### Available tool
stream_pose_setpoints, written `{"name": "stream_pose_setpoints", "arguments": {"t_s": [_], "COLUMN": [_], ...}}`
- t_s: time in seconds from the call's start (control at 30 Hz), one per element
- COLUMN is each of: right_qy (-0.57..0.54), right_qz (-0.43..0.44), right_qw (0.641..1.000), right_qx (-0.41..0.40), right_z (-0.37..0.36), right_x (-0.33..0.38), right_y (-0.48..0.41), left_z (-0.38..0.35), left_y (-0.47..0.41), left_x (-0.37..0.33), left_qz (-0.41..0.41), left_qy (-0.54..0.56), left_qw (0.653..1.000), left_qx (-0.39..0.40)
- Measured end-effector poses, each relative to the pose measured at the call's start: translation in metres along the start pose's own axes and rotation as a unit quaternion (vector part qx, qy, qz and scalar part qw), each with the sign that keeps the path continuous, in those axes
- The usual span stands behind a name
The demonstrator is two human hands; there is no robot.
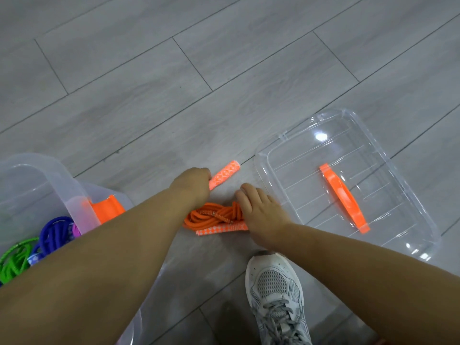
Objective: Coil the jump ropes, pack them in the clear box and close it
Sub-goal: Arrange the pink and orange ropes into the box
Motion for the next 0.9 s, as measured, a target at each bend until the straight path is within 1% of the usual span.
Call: {"name": "stream_pose_setpoints", "arguments": {"t_s": [0.1,0.17,0.2,0.27,0.33,0.47,0.57,0.7,0.77,0.9], "right_qy": [0.004,0.025,0.039,0.059,0.078,0.121,0.142,0.129,0.134,0.096], "right_qz": [-0.005,0.008,0.008,0.004,0.006,0.012,0.006,-0.011,-0.022,-0.082], "right_qw": [1.000,0.999,0.998,0.997,0.995,0.989,0.984,0.983,0.982,0.982], "right_qx": [0.003,0.039,0.055,0.058,0.058,0.089,0.110,0.129,0.129,0.139], "right_z": [0.005,0.003,0.002,0.006,0.008,0.006,0.006,0.018,0.030,0.064], "right_x": [-0.003,-0.002,-0.003,-0.005,-0.006,-0.004,-0.001,0.005,0.010,0.014], "right_y": [0.000,-0.001,-0.002,-0.001,-0.002,-0.005,-0.007,-0.006,-0.003,0.010], "left_z": [-0.006,-0.009,-0.010,-0.011,-0.012,-0.008,-0.002,0.018,0.028,0.054], "left_y": [0.002,0.005,0.006,0.008,0.011,0.026,0.041,0.069,0.086,0.137], "left_x": [-0.015,-0.020,-0.020,-0.020,-0.018,-0.016,-0.018,-0.021,-0.018,-0.012], "left_qz": [-0.059,-0.074,-0.075,-0.076,-0.062,-0.028,-0.022,-0.042,-0.045,-0.049], "left_qy": [0.057,0.075,0.074,0.056,-0.008,-0.167,-0.246,-0.278,-0.299,-0.309], "left_qw": [0.996,0.992,0.992,0.992,0.994,0.983,0.968,0.959,0.952,0.944], "left_qx": [0.037,0.063,0.070,0.085,0.092,0.065,0.049,-0.028,-0.051,-0.104]}}
Point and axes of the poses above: each hand's wrist, its own y-axis away from the middle knuckle, its own z-axis out of the back of the hand, x = y × z, the point moved 8 cm from there along -y, towards the middle knuckle, and after that the axes turned 15 degrees about x, right-handed, at the moved point
